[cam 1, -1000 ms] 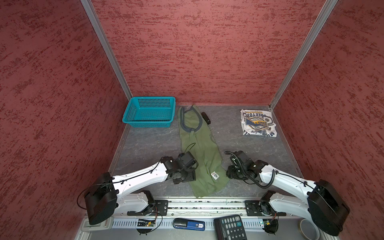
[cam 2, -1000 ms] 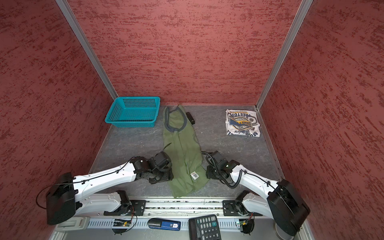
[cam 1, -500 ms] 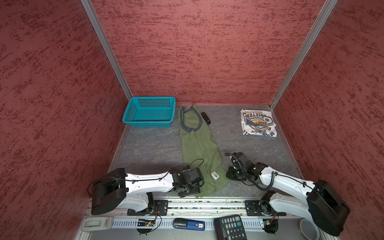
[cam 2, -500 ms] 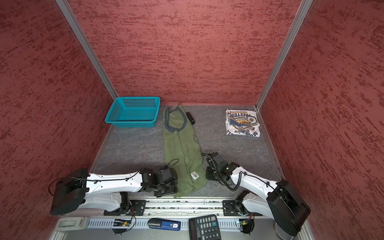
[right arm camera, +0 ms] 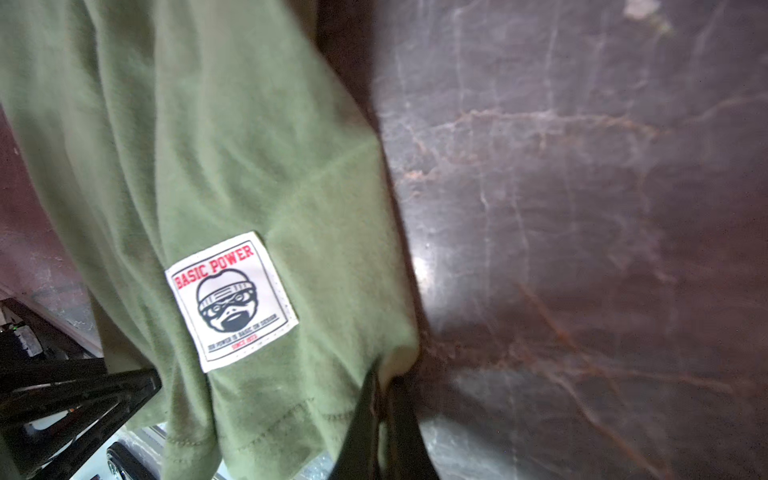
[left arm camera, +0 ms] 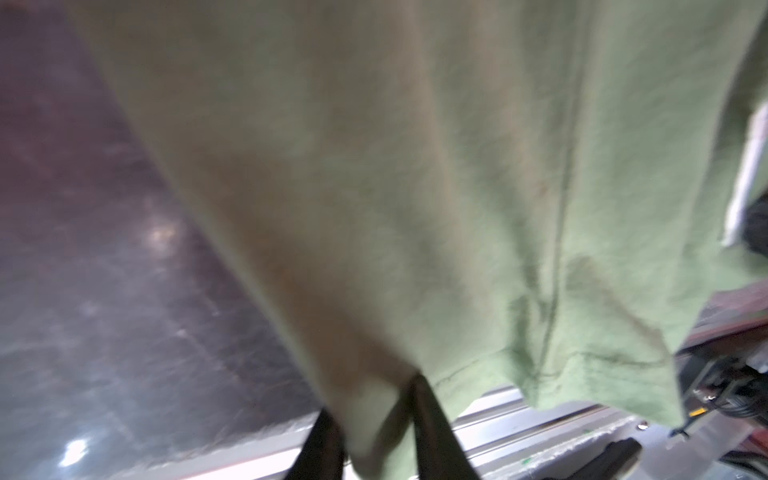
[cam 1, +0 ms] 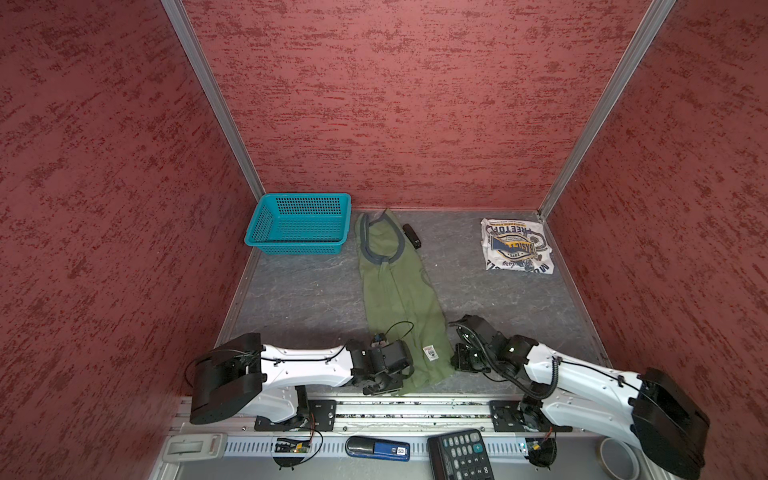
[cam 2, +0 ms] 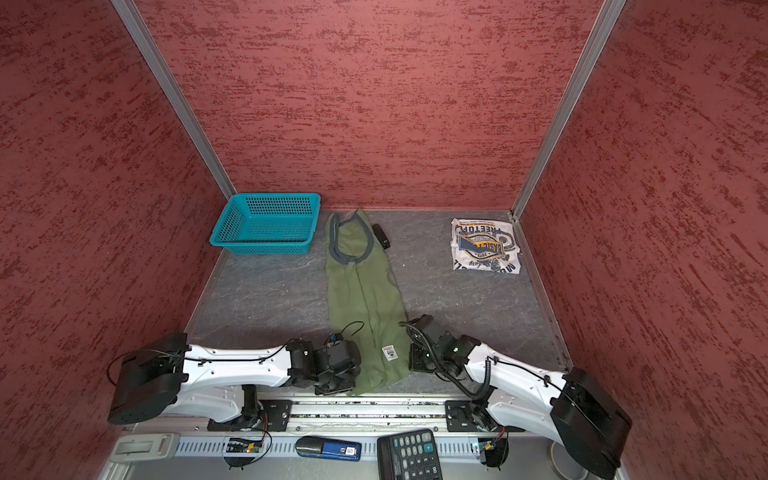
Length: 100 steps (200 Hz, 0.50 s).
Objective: Fold and stack the tank tops
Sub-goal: 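Grasp the hem nearest the robot with both grippers and lift it, then fold the lifted hem over toward the grey neckline with both grippers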
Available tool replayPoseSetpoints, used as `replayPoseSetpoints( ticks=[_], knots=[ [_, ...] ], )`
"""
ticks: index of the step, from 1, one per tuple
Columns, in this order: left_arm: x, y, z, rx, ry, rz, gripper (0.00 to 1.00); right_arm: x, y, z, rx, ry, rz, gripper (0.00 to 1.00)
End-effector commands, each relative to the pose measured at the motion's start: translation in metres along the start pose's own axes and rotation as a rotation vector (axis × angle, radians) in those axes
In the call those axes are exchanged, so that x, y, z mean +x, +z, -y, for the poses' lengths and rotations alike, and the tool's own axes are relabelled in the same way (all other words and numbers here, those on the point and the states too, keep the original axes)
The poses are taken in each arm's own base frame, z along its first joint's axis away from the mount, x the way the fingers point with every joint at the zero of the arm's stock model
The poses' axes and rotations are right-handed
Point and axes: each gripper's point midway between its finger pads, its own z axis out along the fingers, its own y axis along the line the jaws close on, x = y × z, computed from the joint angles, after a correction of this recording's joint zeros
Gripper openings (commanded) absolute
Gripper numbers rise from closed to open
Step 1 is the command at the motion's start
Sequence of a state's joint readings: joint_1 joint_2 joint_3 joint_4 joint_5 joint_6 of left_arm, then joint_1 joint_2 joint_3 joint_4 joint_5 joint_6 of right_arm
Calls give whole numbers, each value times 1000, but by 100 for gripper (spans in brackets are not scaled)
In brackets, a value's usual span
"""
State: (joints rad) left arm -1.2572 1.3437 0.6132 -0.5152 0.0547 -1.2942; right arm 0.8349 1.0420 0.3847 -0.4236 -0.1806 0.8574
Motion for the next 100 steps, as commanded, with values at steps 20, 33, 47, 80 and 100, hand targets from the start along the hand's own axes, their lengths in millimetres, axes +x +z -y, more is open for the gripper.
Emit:
replayPoseSetpoints(
  ticks=[20,33,47,80,100],
  knots=[
    [-6,-21,-13,-32,-3,72,12,5,-16,-5,8,45,33,3],
    [-7,-27,-15,-26,-6,87,7,7,-22,-9,-1,45,40,2],
    [-8,-35,-14,-10,-6,105,3,8,-27,-11,-6,47,45,1],
    [-11,-60,-11,22,4,155,1,9,-40,-28,-48,39,55,0],
    [-14,-75,-9,44,9,176,1,4,-54,-46,-89,27,78,0]
  ],
)
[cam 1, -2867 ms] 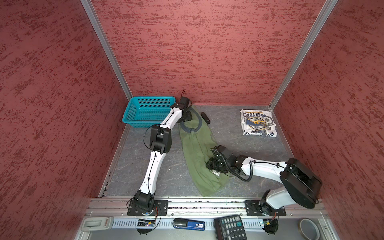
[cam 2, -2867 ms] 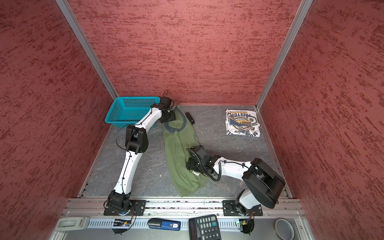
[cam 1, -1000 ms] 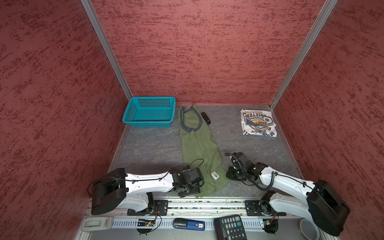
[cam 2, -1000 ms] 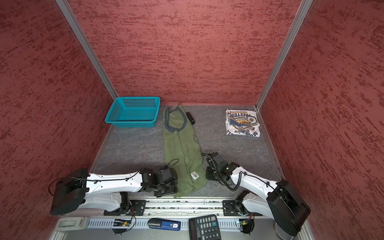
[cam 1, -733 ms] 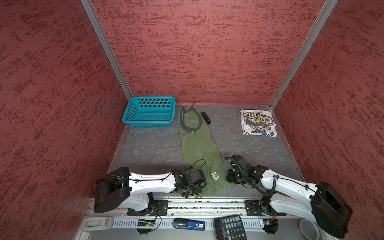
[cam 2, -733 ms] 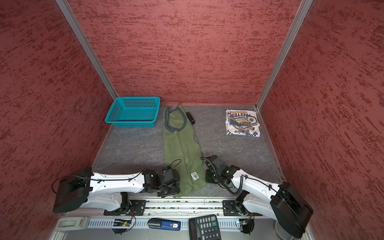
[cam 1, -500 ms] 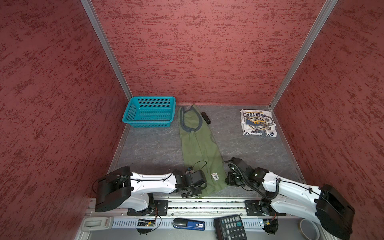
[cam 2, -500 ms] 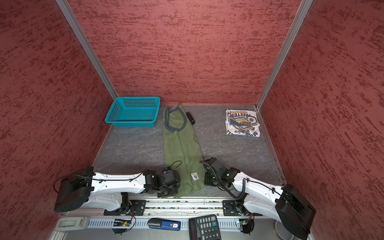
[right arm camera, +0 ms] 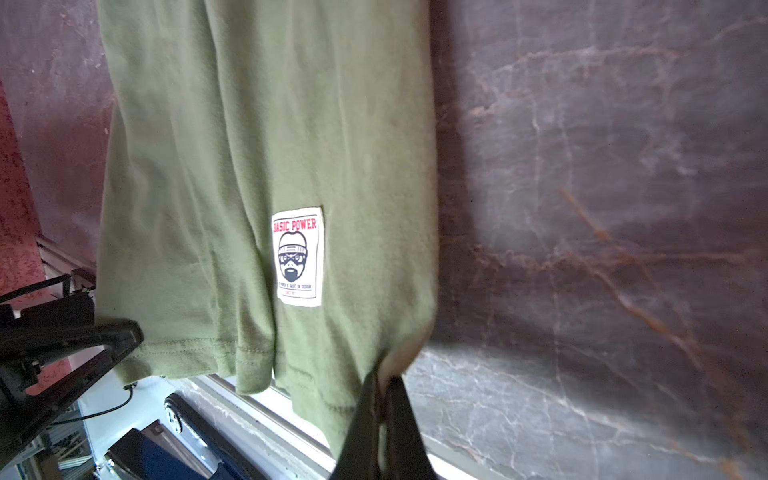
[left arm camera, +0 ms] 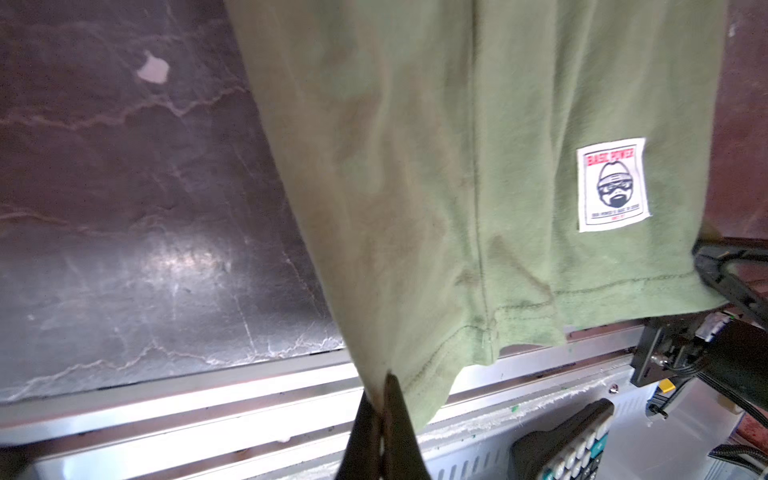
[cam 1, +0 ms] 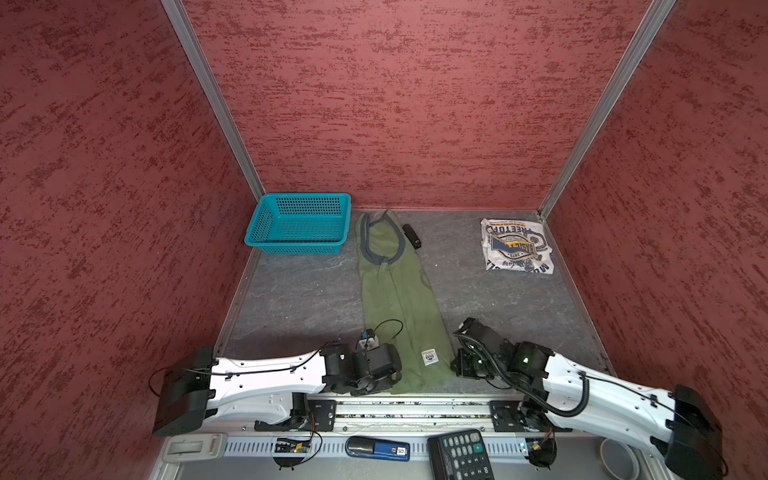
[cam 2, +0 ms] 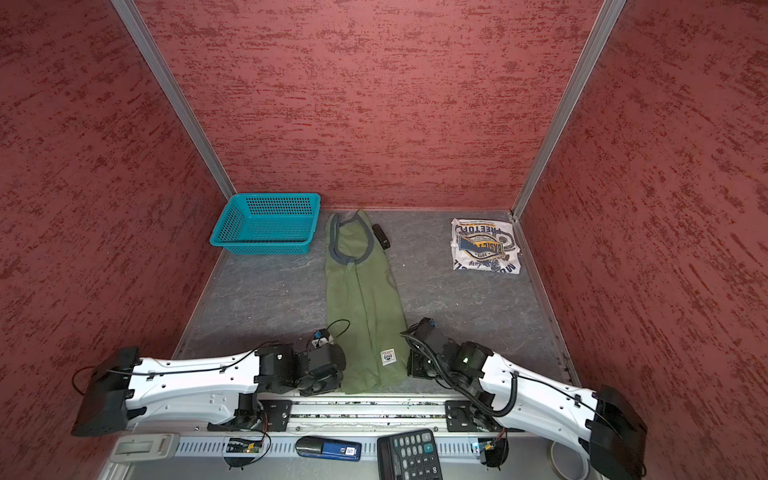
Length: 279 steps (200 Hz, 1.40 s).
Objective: Fold and stack the tank tops
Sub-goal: 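Fold the lifted hem over toward the grey neckline with both grippers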
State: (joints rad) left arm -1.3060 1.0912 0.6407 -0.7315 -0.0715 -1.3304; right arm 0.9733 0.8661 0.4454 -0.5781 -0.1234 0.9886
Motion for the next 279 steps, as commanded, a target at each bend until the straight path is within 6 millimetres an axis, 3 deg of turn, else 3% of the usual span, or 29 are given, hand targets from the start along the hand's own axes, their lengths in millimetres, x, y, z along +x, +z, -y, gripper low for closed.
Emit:
replayPoseSetpoints(
  ticks=[1,30,54,84,125,168,212,279],
  knots=[
    [-10,-20,0,2,2,58,1,-12,-20,-21,-31,24,55,0],
    [-28,-42,2,23,4,121,2,-32,-39,-38,-45,-5,140,0],
    [-66,-54,9,67,-31,174,2,-66,-50,-53,8,-76,241,0],
    [-120,-53,18,150,-87,203,3,-119,-53,-84,3,-158,313,0],
    [-200,-59,14,145,-149,287,4,-201,-35,-97,-28,-201,337,0],
    [-267,-54,2,117,-198,346,3,-259,-11,-88,-21,-199,338,0],
    [-304,-34,-8,105,-235,346,3,-296,12,-92,-33,-227,323,0],
    [-335,-5,-28,65,-259,352,3,-330,45,-80,-11,-203,296,0]
  ],
)
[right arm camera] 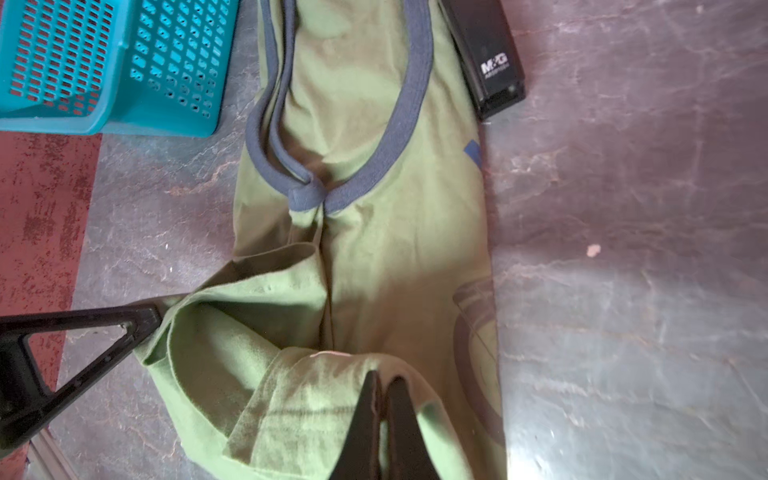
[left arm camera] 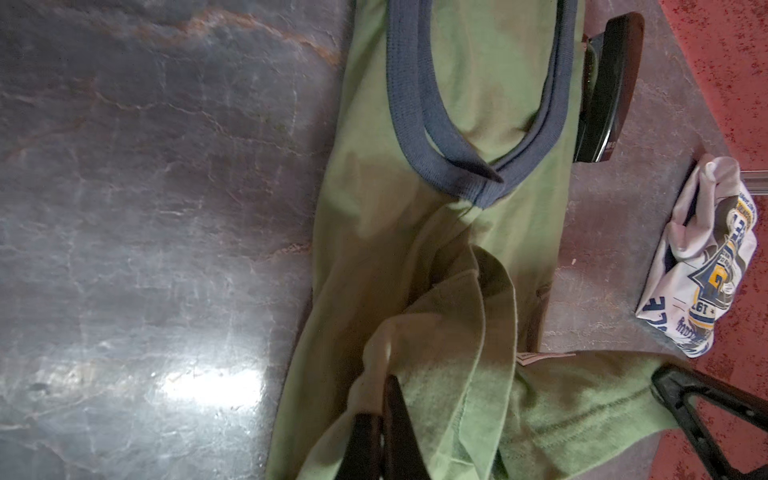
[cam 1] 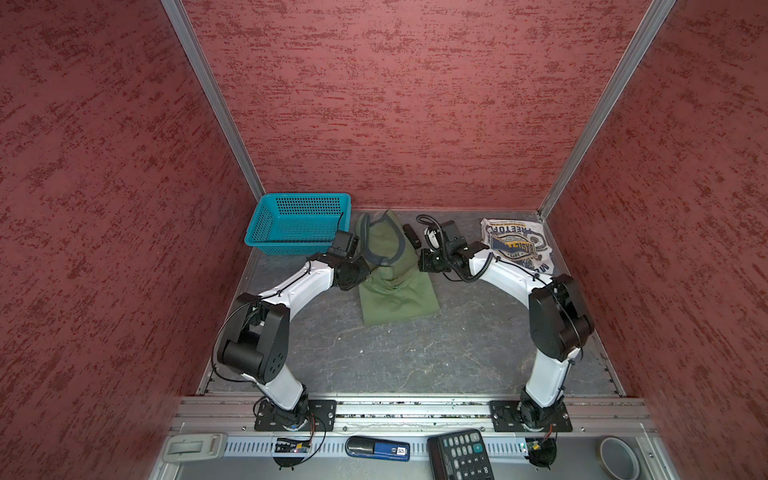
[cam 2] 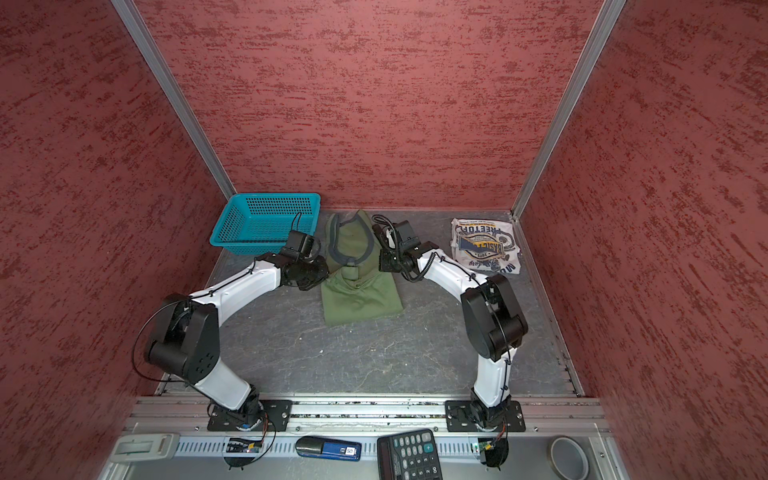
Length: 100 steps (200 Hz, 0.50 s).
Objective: Fold and stack the tank tops
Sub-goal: 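Fold the lifted hem over toward the grey neckline with both grippers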
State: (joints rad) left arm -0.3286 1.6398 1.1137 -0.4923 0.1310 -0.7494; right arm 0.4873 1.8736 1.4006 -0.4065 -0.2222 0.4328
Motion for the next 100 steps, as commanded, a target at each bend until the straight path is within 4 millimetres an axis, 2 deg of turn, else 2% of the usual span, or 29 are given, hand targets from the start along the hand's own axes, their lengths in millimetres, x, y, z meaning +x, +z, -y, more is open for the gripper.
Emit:
replayPoseSetpoints(
  ticks=[1,28,42,64,78,100],
  knots=[
    [-20,3,7,29,23,53,3,-20,3,1,-21,-12,37,0],
    [-27,14,3,17,24,52,6,-22,16,11,2,5,22,0],
    [-29,21,0,5,26,46,11,-22,22,17,17,11,14,5],
    [-32,28,-6,-25,31,41,25,-25,25,29,64,17,19,23],
    [-35,29,-11,-54,37,35,37,-28,20,37,117,15,27,40],
    [-37,13,-13,-92,65,53,54,-28,5,41,164,-6,47,52]
  ],
)
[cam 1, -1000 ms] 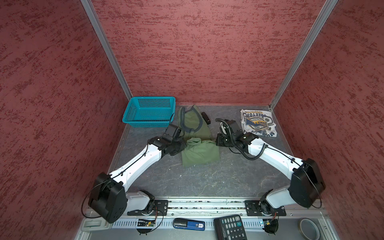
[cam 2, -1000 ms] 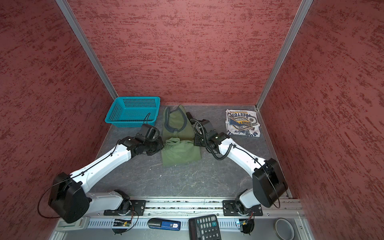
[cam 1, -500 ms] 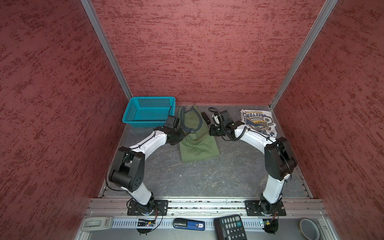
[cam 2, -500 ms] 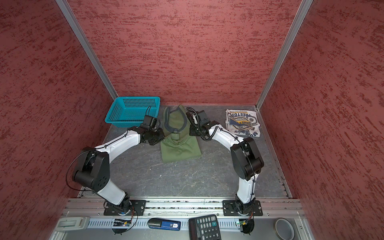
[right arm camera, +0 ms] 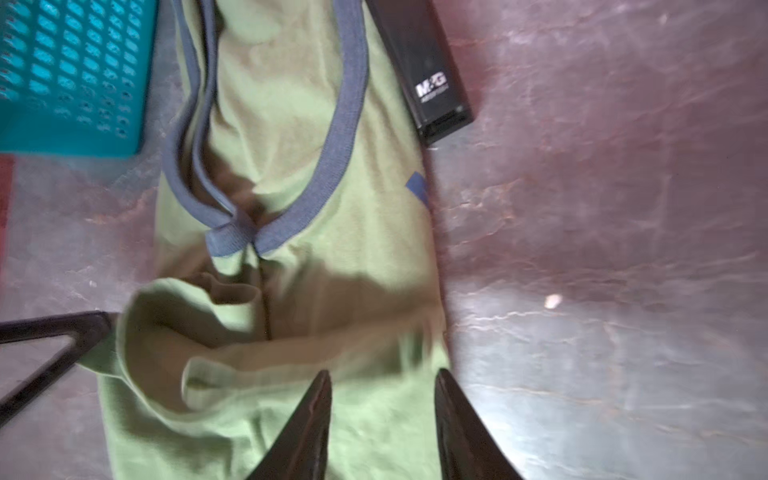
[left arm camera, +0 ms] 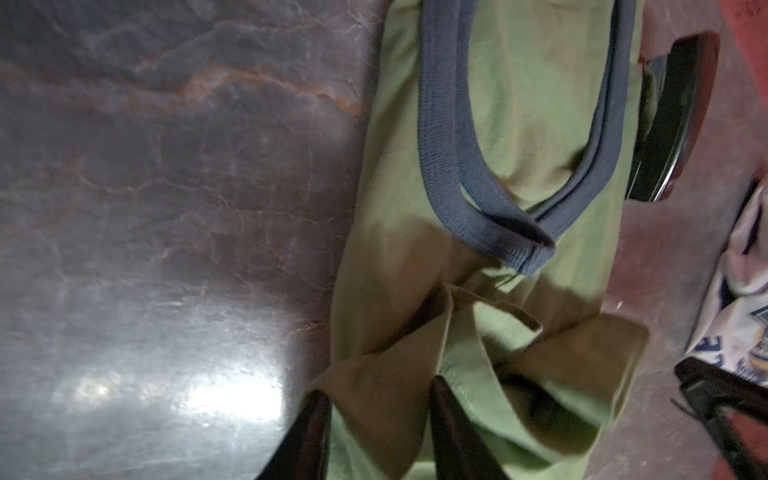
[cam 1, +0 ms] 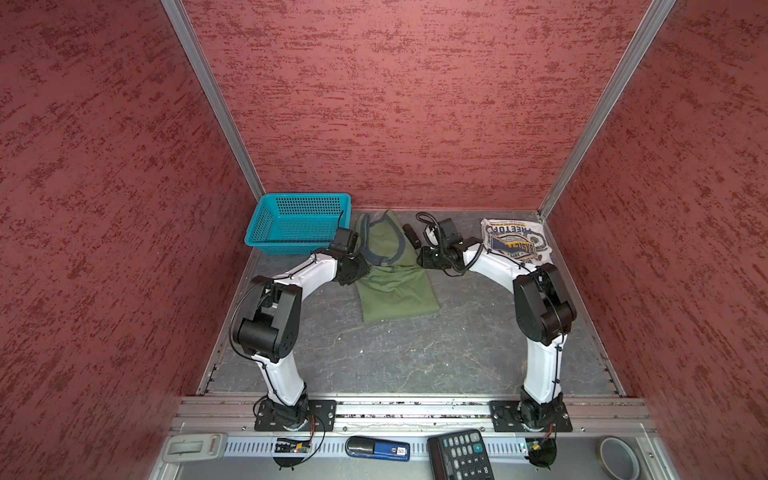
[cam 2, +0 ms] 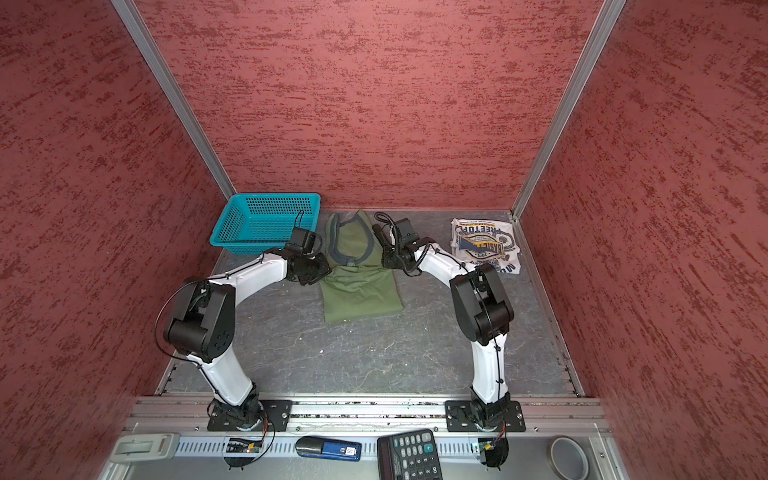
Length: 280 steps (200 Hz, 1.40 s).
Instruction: Fold and stack the tank tops
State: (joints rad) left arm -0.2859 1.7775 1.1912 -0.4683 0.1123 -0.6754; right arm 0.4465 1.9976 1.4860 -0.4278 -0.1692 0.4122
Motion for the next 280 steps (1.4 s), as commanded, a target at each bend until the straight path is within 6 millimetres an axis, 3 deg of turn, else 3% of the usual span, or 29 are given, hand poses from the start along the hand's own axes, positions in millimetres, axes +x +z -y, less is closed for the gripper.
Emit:
replayPoseSetpoints(
  ticks=[1,17,36,72,105,128,163,199,241,280],
  knots=[
    [-12,-18,-3,-46,33,47,54,-16,-24,7,72,-26,62,53],
    [-13,-39,-9,-100,56,98,64,-7,-35,5,80,-45,75,57],
    [-1,-56,-4,-99,102,115,66,10,-39,-8,52,-85,69,57],
    [34,-51,16,-55,162,71,65,36,-20,-35,23,-146,12,57],
    [40,-39,3,-128,129,51,65,38,-17,-21,70,-108,4,63],
    [61,-48,-3,-168,146,50,70,47,-25,-2,95,-59,-22,68],
    [117,-71,-15,-122,136,9,75,88,-49,15,43,23,-60,70],
    [151,-80,-38,-44,63,-5,75,132,-59,24,-20,78,-89,69],
    [155,-68,-43,91,-18,7,68,147,-57,26,-111,142,-72,63],
    [156,-53,-46,87,-35,-15,63,152,-45,31,-147,191,-86,57]
  ],
)
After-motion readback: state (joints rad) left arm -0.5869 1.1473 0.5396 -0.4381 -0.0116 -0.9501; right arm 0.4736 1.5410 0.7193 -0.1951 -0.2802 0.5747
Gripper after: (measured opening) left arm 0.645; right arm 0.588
